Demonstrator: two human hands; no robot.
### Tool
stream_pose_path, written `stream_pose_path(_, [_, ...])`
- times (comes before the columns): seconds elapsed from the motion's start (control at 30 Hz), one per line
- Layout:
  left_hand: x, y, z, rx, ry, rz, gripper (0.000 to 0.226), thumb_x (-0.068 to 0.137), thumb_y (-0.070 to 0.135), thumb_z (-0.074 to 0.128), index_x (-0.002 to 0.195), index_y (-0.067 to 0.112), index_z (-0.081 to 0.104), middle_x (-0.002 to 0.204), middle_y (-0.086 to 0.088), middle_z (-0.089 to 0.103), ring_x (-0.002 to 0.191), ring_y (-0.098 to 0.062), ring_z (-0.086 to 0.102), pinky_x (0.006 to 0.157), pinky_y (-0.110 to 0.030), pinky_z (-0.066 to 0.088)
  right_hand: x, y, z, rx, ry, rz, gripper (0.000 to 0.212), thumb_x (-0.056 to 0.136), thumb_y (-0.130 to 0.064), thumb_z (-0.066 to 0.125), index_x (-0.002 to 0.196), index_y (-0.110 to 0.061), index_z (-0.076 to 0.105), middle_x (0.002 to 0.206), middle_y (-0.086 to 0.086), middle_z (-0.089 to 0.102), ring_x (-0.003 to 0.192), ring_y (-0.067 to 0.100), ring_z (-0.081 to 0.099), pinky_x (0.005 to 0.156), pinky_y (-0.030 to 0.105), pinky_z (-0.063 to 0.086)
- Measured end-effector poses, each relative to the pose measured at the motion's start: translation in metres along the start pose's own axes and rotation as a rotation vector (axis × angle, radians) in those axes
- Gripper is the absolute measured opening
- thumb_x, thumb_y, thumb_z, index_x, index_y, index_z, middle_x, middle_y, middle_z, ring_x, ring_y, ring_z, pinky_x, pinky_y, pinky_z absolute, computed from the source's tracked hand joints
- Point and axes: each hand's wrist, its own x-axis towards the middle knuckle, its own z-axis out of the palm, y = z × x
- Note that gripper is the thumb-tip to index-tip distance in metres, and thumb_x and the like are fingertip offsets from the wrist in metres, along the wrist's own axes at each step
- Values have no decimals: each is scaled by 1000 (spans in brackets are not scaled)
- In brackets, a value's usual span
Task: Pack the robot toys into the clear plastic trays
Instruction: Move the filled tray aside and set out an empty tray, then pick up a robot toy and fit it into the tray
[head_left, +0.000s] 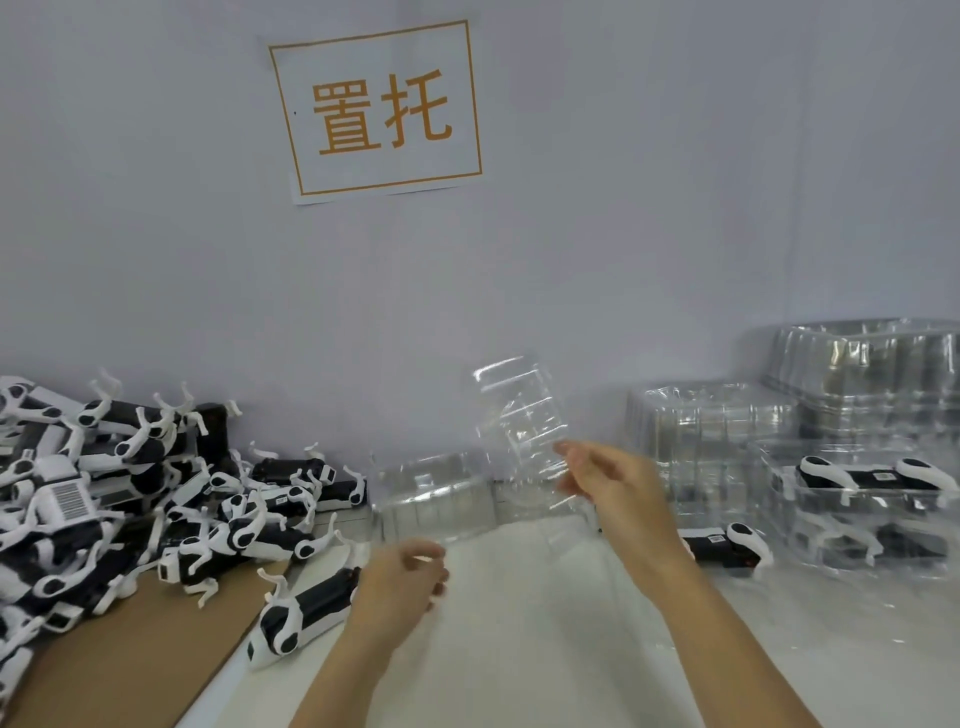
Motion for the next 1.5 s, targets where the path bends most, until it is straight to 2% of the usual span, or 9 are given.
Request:
stream_pose_path(0.17, [11, -19, -44, 601, 553, -31, 40, 90, 28, 65, 129, 24, 57, 137, -12, 51, 128, -36, 36, 105, -46, 31, -1, -4, -11, -193, -250, -2, 14, 91, -16, 70, 99, -23, 77, 78, -1, 75, 74, 6, 68, 65, 11, 46])
stream_pose_path(0.27, [10, -29, -57, 846, 433, -214, 44, 92, 43, 56, 134, 33, 52, 142, -7, 49, 134, -36, 32, 111, -45, 23, -4, -6, -11, -519, -426, 34, 18, 82, -22, 80, 98, -28, 79, 81, -11, 70, 73, -5, 59, 67, 6, 43])
stream_pose_path(0.5, [13, -31, -65, 968, 87, -250, 33, 90, 18, 34, 100, 47, 47, 130, 1, 54, 132, -35, 31, 107, -52, 16, -13, -12, 0, -931, -817, 346, 26, 77, -47, 78, 98, -32, 78, 94, -19, 74, 91, -1, 66, 80, 21, 46])
stream_pose_path(0.87, [0, -20, -47, 1099, 24, -154, 41, 83, 24, 49, 117, 46, 46, 121, 10, 54, 137, -35, 30, 111, -44, 22, -9, -8, -4, -718, -643, 204, 24, 98, -38, 56, 107, -26, 74, 86, -12, 75, 73, -1, 70, 72, 19, 50])
stream_pose_path(1.03, [-1, -1, -50, 658, 222, 74, 45, 75, 31, 72, 107, 46, 45, 102, 5, 66, 108, -27, 58, 103, -43, 41, -7, -5, 5, -675, -520, 118, 21, 99, -35, 55, 96, -29, 75, 82, -12, 74, 75, 1, 69, 68, 16, 50])
stream_pose_path(1.17, [-11, 33, -50, 180, 134, 459, 46, 76, 9, 76, 109, 37, 61, 93, 8, 71, 86, -12, 66, 71, -21, 52, -9, -7, 21, -382, -374, 218, 35, 104, -38, 41, 100, -20, 71, 81, -3, 76, 77, 11, 73, 69, 21, 53])
stream_pose_path(1.3, [-26, 61, -20, 144, 0, 738, 58, 76, 6, 79, 121, 39, 63, 113, 20, 68, 109, -1, 62, 93, -22, 47, -13, -10, 32, 221, -403, 633, 62, 99, -64, 33, 119, -14, 65, 101, 15, 75, 93, 31, 74, 80, 40, 59])
stream_pose_path(1.43, [-41, 63, 24, 429, -151, 893, 76, 80, 6, 69, 124, 64, 46, 138, 46, 37, 141, 19, 10, 116, -16, -9, -12, -6, 19, 780, -441, 709, 63, 93, -60, 48, 125, -9, 69, 130, 13, 65, 114, 33, 64, 101, 49, 47])
stream_pose_path(1.5, [-36, 58, 29, 522, -230, 908, 75, 88, 7, 65, 126, 67, 42, 148, 44, 21, 143, 18, -3, 115, -19, -16, -9, -3, 11, 823, -298, 660, 44, 89, -42, 65, 114, -6, 74, 126, 11, 67, 108, 29, 64, 104, 47, 46])
